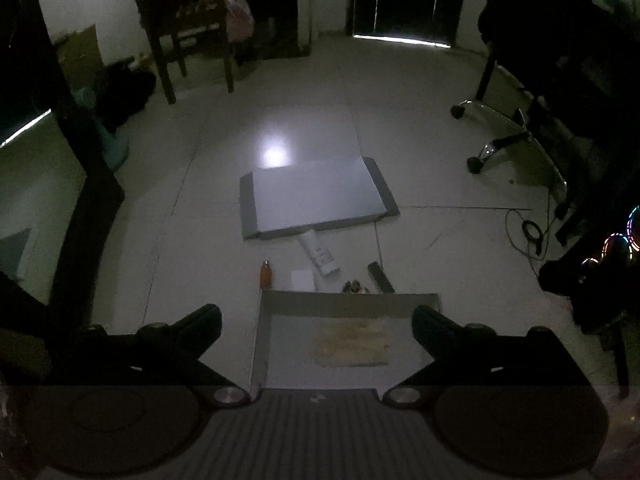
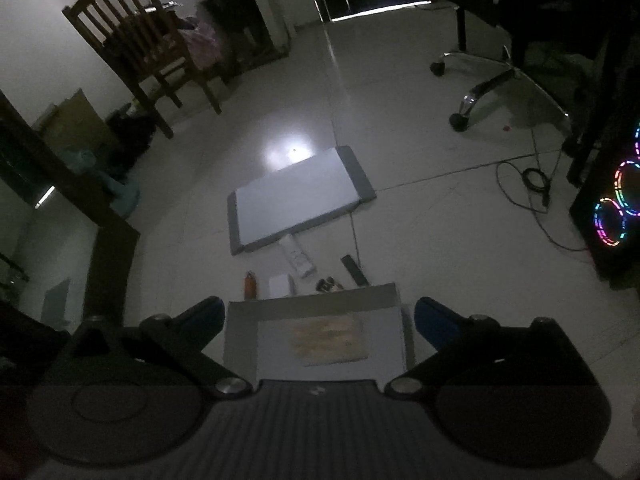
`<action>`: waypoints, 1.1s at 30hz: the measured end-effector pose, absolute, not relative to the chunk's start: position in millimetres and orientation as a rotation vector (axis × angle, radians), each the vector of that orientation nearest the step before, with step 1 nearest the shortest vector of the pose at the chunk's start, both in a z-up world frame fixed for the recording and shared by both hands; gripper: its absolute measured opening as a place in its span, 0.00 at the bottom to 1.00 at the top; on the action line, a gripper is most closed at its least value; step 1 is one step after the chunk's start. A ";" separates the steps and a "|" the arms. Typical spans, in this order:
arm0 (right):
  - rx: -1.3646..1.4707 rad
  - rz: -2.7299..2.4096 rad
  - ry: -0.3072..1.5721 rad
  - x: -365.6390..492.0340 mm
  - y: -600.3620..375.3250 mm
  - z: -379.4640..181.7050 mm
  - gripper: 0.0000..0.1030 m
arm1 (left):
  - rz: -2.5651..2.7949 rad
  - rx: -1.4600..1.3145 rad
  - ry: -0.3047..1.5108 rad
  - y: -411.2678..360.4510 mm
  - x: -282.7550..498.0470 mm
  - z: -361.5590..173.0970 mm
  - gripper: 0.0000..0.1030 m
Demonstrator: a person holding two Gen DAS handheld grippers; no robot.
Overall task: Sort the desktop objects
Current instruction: 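Move both tools toward the dark marker and the small white box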
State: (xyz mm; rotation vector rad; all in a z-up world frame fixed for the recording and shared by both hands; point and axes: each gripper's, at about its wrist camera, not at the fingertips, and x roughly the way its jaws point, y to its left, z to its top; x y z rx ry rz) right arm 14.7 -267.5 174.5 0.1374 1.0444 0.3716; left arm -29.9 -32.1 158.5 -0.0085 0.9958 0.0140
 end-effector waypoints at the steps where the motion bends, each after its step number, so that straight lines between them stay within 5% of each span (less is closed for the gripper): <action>1: 0.130 0.363 1.054 14.5 -268.2 173.2 1.00 | 0.013 -0.028 0.998 -30.1 -28.3 156.8 1.00; 33: 0.204 0.284 1.225 136.6 -240.3 39.4 1.00 | 0.069 -0.110 1.098 2.4 69.0 40.8 1.00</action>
